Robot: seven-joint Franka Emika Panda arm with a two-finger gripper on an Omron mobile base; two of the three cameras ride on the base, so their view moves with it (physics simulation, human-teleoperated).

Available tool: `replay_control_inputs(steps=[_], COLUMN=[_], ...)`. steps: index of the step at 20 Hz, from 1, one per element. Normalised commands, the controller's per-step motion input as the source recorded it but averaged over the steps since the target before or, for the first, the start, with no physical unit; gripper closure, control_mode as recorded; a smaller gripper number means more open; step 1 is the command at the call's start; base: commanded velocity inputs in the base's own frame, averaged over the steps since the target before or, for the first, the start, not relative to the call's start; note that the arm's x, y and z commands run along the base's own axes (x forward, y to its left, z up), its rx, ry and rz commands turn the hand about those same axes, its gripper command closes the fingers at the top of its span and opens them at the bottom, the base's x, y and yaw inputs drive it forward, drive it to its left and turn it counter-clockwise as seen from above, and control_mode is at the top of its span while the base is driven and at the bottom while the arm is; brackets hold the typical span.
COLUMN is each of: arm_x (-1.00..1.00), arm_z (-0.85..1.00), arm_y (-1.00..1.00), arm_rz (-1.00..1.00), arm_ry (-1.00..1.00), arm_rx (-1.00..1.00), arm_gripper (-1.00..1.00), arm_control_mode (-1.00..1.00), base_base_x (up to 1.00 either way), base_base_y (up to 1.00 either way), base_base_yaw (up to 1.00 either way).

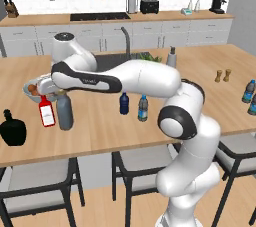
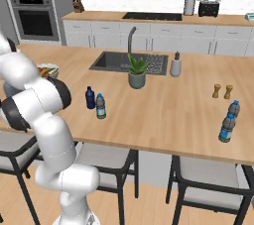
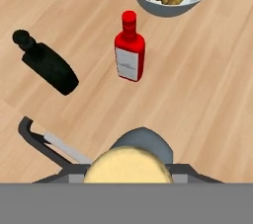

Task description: Move the plastic bottles in the middle to the plastics group, and the glass bottles in the middle to the glass group.

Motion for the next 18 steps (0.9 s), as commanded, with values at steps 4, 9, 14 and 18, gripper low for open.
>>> replay_control_inputs(steps=[4,9,14,18], arm_x=[0.0,0.0,0.0,0.07], arm_z=[-0.31,-0.33,-0.26,-0.05], arm_y=[0.19,0.11,0.41,0.3], arm_rz=[0.0,0.0,0.0,0.0], arm_ry=[0.0,0.0,0.0,0.0], arm_rx=[0.0,0.0,0.0,0.0], arm_gripper=[1.0,1.0,1.0,1.0], arm_control_mode=[-1.0,-1.0,-1.0,-1.0], base_base_x=[0.0,0.0,0.0,0.0], base_base_y=[0.0,0.0,0.0,0.0], base_base_yaw=[0.0,0.0,0.0,0.0])
